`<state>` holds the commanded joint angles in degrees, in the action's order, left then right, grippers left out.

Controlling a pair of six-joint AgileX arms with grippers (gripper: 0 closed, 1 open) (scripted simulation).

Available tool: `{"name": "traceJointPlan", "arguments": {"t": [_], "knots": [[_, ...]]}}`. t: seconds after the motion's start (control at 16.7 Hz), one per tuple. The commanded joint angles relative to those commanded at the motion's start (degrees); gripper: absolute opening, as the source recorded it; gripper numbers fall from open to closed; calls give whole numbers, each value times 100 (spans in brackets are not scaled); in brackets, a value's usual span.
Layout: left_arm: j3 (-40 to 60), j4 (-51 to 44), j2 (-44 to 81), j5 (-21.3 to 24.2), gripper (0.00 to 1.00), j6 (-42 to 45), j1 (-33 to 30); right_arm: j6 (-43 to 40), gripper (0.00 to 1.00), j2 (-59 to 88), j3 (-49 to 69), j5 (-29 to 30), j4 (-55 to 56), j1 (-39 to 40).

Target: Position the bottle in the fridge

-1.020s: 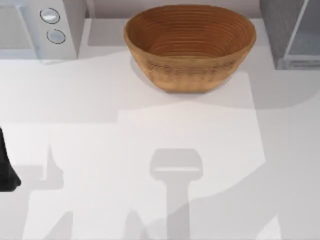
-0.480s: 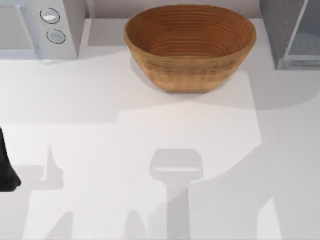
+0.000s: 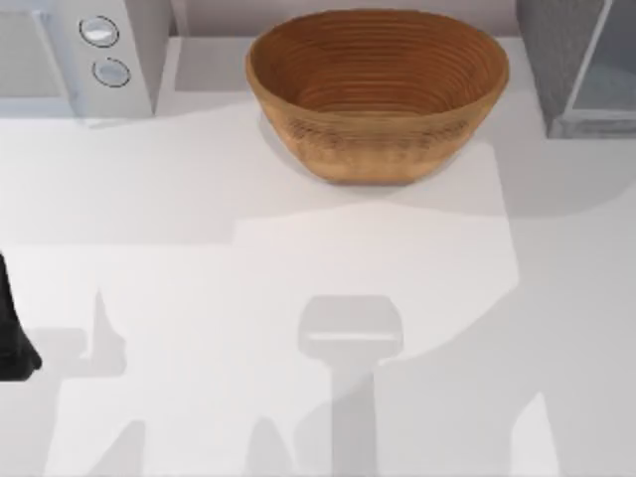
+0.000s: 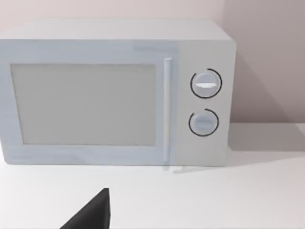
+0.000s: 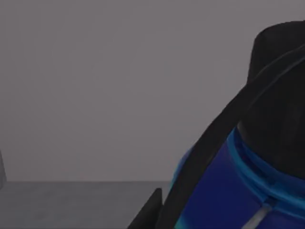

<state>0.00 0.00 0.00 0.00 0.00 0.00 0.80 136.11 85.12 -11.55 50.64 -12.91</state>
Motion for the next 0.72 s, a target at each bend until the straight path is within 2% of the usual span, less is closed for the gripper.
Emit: {"name": "traceJointPlan", "arguments": {"t": [0.36,0.72], "knots": [[0,0,0,0,100,0,0,0,98,0,0,0,0,0],[0,0,0,0,100,0,0,0,100,0,0,0,0,0]]}}
